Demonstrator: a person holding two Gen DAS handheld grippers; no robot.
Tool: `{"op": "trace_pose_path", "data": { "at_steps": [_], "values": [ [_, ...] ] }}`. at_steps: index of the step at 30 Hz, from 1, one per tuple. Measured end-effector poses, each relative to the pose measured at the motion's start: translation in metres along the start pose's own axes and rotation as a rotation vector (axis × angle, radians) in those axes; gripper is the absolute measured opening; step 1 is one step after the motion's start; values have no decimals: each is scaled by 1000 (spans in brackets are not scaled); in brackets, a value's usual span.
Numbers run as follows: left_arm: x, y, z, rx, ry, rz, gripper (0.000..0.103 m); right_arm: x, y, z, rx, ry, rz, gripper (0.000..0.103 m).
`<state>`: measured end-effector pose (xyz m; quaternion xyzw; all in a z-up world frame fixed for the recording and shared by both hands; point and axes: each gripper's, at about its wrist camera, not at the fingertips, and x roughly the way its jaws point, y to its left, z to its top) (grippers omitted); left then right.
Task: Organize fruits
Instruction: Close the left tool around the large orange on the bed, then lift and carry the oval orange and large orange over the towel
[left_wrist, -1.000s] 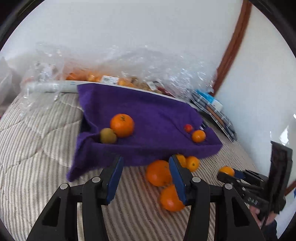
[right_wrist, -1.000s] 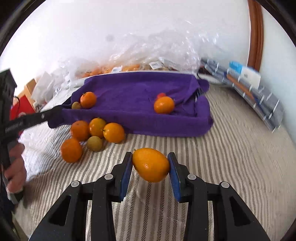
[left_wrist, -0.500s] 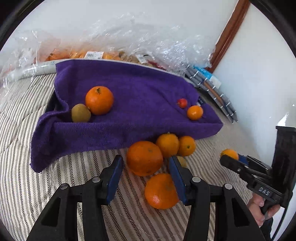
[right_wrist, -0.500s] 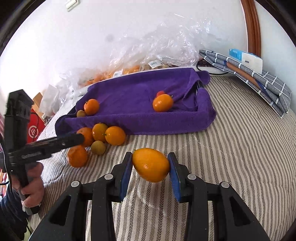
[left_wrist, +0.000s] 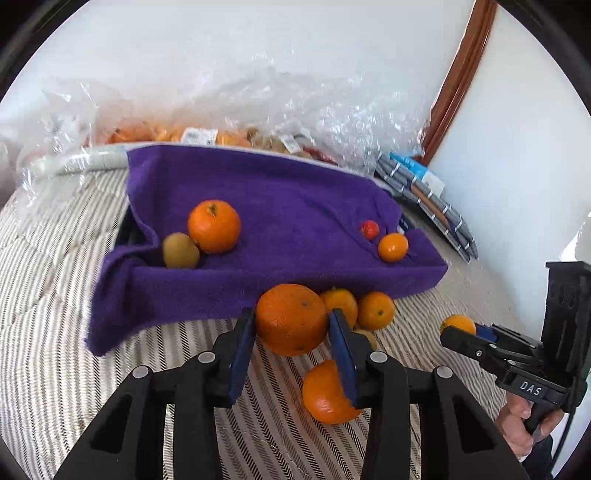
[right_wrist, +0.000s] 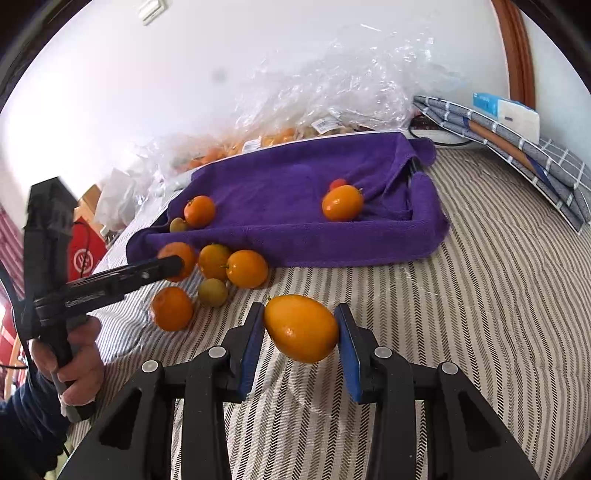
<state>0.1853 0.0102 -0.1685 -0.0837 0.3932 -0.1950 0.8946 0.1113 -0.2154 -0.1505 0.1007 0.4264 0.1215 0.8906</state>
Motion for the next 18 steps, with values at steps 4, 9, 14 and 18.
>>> {"op": "trace_pose_path", "data": {
  "at_steps": [4, 9, 14, 18],
  "values": [
    [-10, 7, 2, -28, -50, 8, 38, -2, -1, 0, 12, -10, -8, 38],
    [-17, 14, 5, -57, -82, 20, 38, -3, -2, 1, 20, -18, -12, 38],
    [-23, 25, 7, -93, -106, 34, 38, -6, -8, 2, 46, -32, -1, 38],
    [-27, 34, 8, -129, -125, 39, 38, -9, -10, 2, 61, -45, -28, 38]
  ]
}}
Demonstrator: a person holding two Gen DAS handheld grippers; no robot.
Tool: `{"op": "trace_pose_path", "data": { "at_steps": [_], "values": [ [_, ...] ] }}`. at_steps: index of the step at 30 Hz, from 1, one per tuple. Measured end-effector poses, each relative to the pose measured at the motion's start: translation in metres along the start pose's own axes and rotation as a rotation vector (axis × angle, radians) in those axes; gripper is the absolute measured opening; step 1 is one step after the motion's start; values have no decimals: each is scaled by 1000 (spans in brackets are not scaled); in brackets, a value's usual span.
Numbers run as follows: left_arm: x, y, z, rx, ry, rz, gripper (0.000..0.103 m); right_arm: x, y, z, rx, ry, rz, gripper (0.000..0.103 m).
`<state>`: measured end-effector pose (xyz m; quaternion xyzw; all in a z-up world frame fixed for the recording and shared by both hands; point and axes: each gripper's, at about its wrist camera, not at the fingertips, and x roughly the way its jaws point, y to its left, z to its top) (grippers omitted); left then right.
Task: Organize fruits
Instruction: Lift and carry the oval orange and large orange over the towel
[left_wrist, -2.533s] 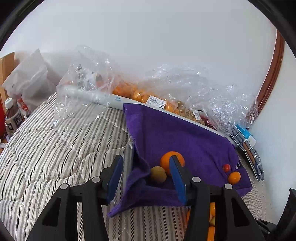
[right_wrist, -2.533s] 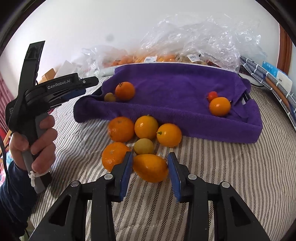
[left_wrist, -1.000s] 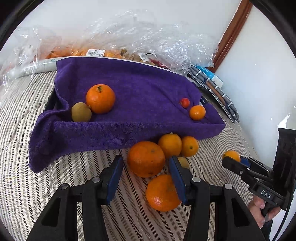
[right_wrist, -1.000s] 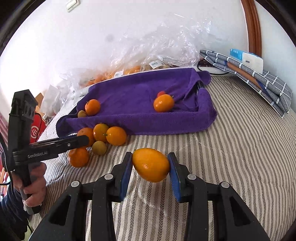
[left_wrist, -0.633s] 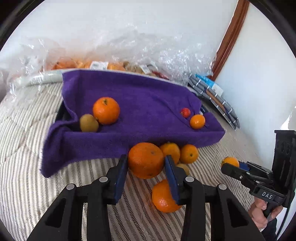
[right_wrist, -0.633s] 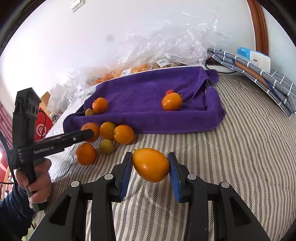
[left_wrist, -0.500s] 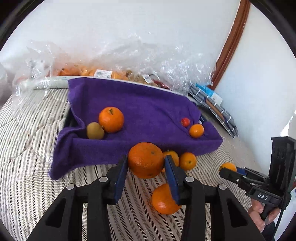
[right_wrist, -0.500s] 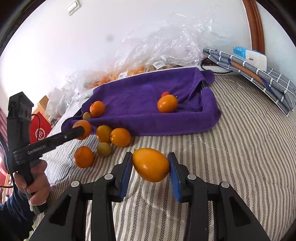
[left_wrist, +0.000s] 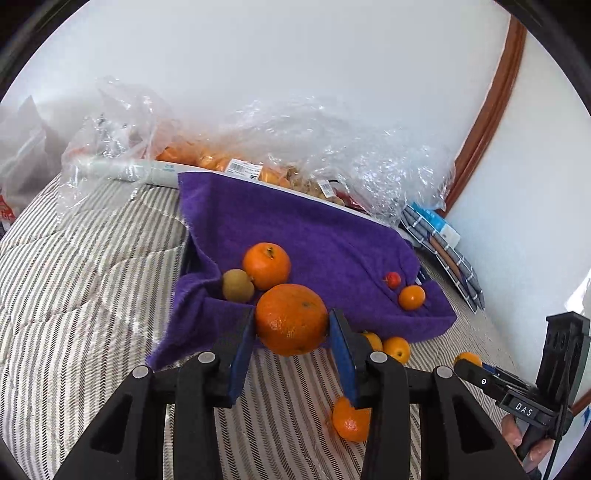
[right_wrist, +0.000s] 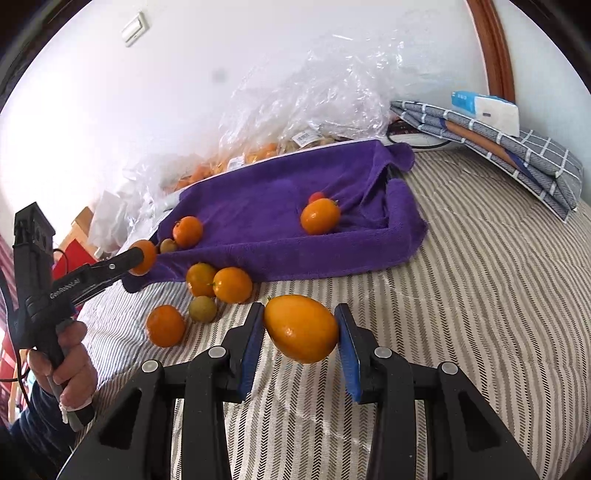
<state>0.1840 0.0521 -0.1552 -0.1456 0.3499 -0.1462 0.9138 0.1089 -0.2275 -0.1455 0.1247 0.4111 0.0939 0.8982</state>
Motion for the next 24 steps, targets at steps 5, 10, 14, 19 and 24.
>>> {"op": "trace_pose_path", "data": {
  "at_steps": [5, 10, 14, 19, 24],
  "values": [
    [-1, 7, 2, -36, 0, -18, 38, -4, -2, 5, 26, -11, -37, 38],
    [-4, 6, 2, -35, -2, -25, 38, -16, 1, 25, 2, -57, -67, 38],
    [-10, 9, 4, -53, -13, -43, 38, -18, 0, 46, -19, -89, -87, 38],
    [-15, 9, 12, -54, -52, 0, 38, -8, -2, 75, -54, -110, -126, 38],
    [-2, -4, 27, -52, -24, -3, 38, 19, -6, 94, -75, -97, -144, 38]
  ]
}}
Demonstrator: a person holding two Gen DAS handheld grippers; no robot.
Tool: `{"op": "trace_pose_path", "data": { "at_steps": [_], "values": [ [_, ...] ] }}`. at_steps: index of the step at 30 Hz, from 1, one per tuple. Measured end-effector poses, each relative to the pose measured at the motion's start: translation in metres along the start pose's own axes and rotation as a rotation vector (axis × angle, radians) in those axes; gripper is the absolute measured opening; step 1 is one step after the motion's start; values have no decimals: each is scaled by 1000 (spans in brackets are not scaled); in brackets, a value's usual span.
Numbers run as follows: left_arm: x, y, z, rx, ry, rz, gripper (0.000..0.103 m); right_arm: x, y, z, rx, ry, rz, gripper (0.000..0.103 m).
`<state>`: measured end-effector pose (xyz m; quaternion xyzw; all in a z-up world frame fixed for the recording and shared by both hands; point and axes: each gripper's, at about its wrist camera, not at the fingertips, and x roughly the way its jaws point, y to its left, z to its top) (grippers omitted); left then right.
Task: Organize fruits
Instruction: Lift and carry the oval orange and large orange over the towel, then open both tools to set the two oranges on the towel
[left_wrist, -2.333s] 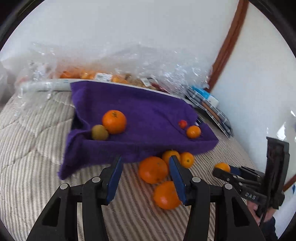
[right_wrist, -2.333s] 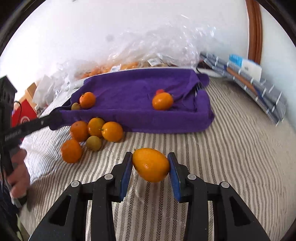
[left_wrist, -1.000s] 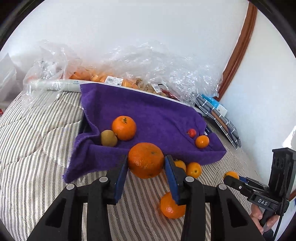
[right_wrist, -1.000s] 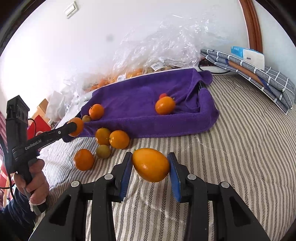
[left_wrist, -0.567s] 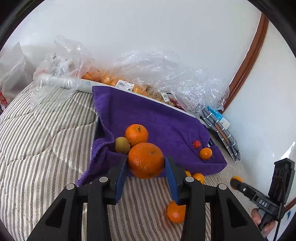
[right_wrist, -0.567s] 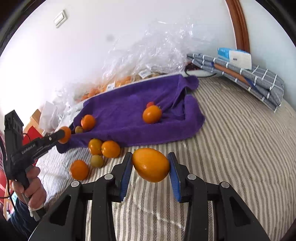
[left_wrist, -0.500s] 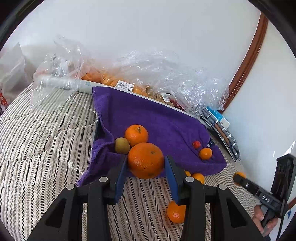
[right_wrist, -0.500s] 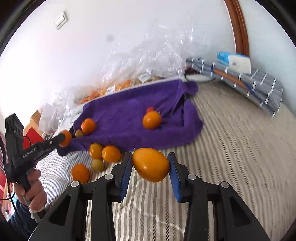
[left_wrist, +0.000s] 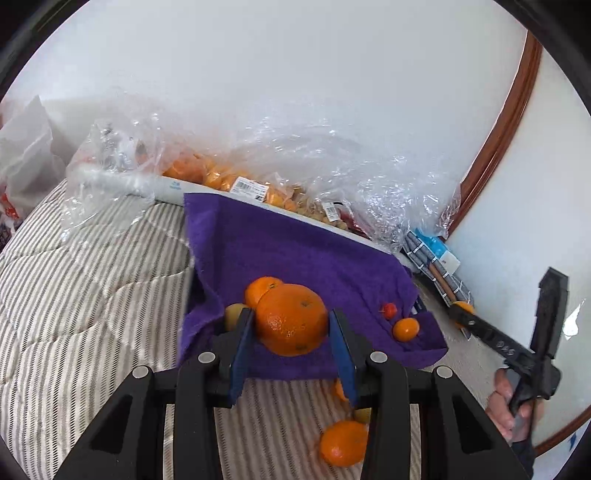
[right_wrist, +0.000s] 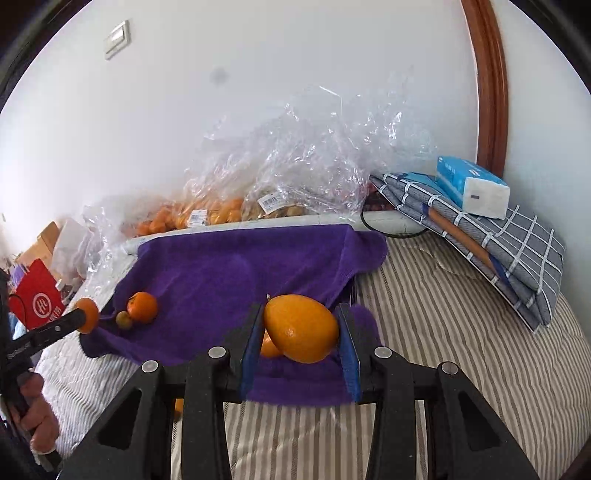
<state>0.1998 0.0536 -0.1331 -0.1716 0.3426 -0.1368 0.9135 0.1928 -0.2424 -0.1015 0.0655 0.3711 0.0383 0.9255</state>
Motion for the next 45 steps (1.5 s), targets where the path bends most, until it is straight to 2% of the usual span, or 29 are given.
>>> {"op": "trace_pose_path", "data": {
  "at_steps": [3, 8, 13, 16, 21, 30, 37, 41, 45],
  "values": [
    [12, -14, 7, 18, 5, 0, 38, 21, -7, 3, 18, 28, -5, 38],
    [41, -32, 8, 42, 57, 7, 39, 41, -18, -1, 67, 61, 6, 38],
    [63, -33, 0, 15, 127, 11, 39, 49, -19, -5, 77, 88, 18, 39],
    [71, -33, -1, 20, 135, 24, 39, 53, -23, -5, 117, 100, 36, 38],
    [78, -31, -3, 17, 156, 16, 39, 54, -18, -8, 93, 89, 5, 38],
    [78, -37, -7, 83, 126, 62, 39, 47, -13, -10, 62, 58, -6, 39],
    [77, -38, -7, 100, 117, 68, 39, 37, -12, -10, 47, 0, -24, 44],
    [74, -39, -8, 101, 103, 59, 47, 30, -13, -11, 39, -31, -19, 44],
    [64, -36, -9, 105, 66, 59, 47, 17, -18, -10, 75, -60, -2, 44]
  ]
}}
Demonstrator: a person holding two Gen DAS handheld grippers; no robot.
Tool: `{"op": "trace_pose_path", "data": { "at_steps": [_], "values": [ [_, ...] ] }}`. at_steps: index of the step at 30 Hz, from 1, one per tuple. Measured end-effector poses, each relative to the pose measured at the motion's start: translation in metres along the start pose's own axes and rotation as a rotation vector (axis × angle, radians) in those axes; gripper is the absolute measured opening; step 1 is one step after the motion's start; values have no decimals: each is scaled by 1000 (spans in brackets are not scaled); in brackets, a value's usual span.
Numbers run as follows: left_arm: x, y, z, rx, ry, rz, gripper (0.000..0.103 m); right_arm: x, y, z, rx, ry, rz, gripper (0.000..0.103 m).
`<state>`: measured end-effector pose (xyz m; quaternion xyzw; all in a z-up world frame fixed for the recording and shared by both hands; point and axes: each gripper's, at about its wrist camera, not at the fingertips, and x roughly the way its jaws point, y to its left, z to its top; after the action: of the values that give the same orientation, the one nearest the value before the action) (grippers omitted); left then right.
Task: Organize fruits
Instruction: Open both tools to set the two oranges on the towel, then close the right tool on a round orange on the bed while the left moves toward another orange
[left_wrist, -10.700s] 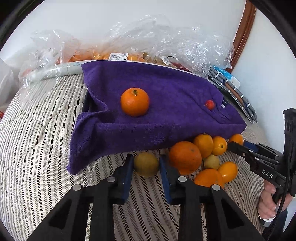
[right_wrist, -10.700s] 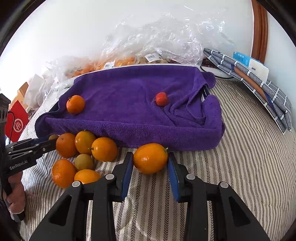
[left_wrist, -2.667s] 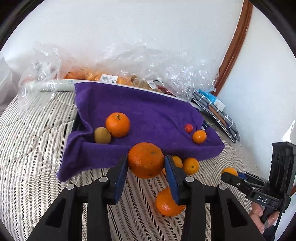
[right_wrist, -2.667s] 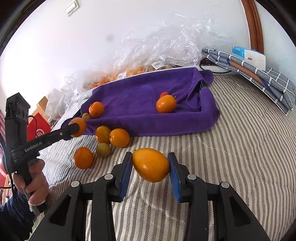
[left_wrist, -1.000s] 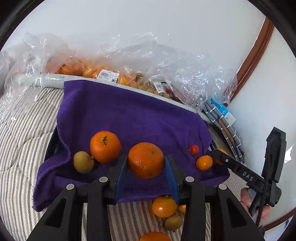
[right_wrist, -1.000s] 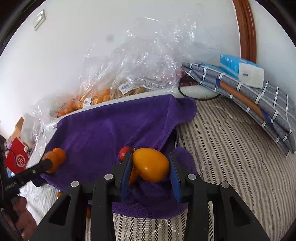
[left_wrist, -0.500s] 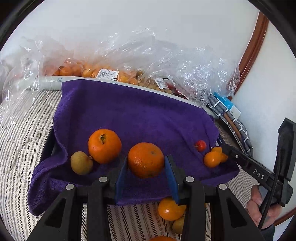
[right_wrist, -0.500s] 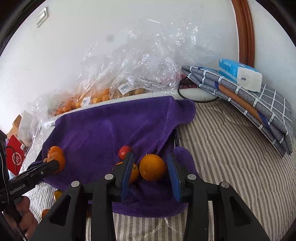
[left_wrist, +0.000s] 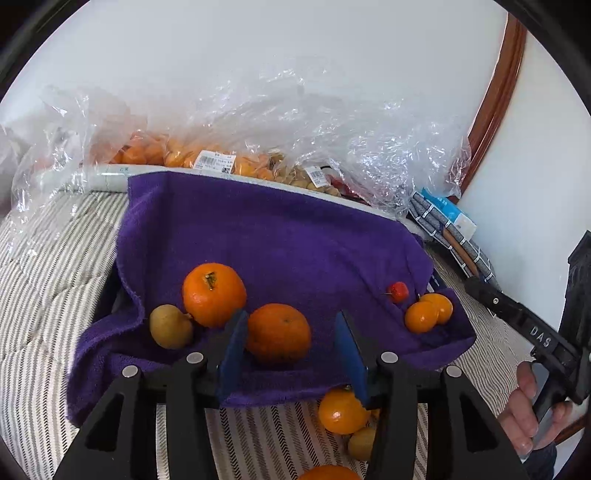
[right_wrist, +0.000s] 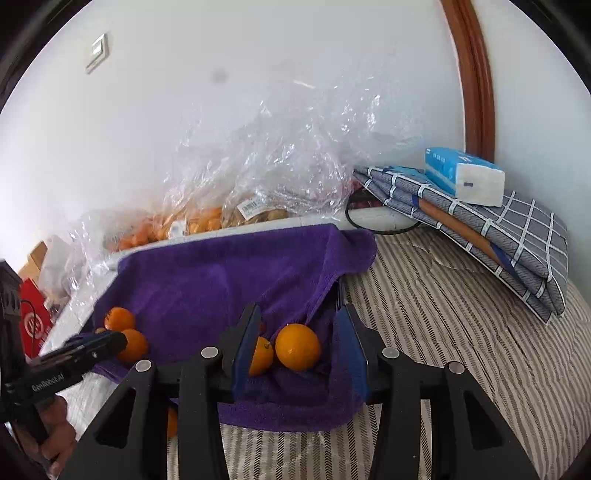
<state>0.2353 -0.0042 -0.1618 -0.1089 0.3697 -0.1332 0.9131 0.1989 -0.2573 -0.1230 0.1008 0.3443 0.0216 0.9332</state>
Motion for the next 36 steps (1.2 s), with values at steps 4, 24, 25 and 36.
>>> {"op": "trace_pose_path", "data": {
  "at_steps": [4, 24, 25, 36],
  "values": [
    [-17, 7, -1, -27, -55, -10, 47, -8, 1, 2, 36, 60, 37, 44],
    [-108, 81, -40, -21, -123, 136, 47, -69, 78, -56, -132, 51, -38, 50],
    [-113, 87, -43, -33, -116, 148, 47, -68, 81, -58, -130, 62, -33, 50],
    [-124, 103, -49, -61, -108, 191, 48, -34, 105, -73, -161, 186, -1, 41]
  ]
}}
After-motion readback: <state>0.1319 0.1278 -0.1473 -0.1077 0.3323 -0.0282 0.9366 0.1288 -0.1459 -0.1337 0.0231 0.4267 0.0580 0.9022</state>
